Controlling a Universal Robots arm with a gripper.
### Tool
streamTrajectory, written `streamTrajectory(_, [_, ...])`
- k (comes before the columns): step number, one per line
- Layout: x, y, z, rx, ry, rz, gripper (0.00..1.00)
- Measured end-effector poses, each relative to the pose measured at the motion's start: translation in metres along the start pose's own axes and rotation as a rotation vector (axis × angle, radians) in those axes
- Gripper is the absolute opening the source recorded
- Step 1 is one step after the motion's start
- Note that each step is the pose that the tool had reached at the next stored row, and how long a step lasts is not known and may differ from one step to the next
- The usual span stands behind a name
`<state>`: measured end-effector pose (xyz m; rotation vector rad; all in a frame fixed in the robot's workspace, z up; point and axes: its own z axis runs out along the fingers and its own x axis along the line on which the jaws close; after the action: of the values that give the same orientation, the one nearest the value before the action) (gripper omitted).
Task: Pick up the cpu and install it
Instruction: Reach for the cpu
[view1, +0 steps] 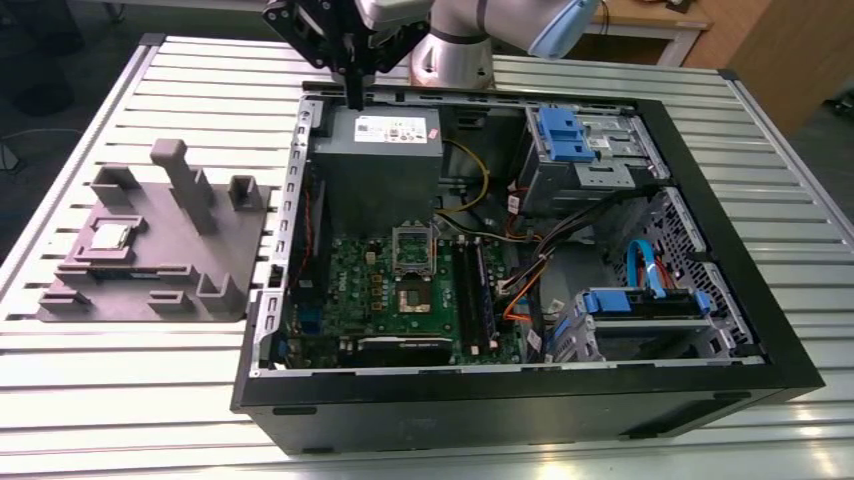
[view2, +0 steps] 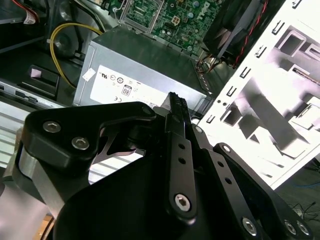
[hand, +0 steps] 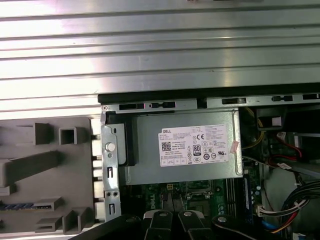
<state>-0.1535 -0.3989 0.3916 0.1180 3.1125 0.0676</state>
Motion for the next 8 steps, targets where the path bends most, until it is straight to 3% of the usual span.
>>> streamTrajectory(8, [0.0030,-0.0003,0.0013,0.0000,0.0002,0.000,0.10])
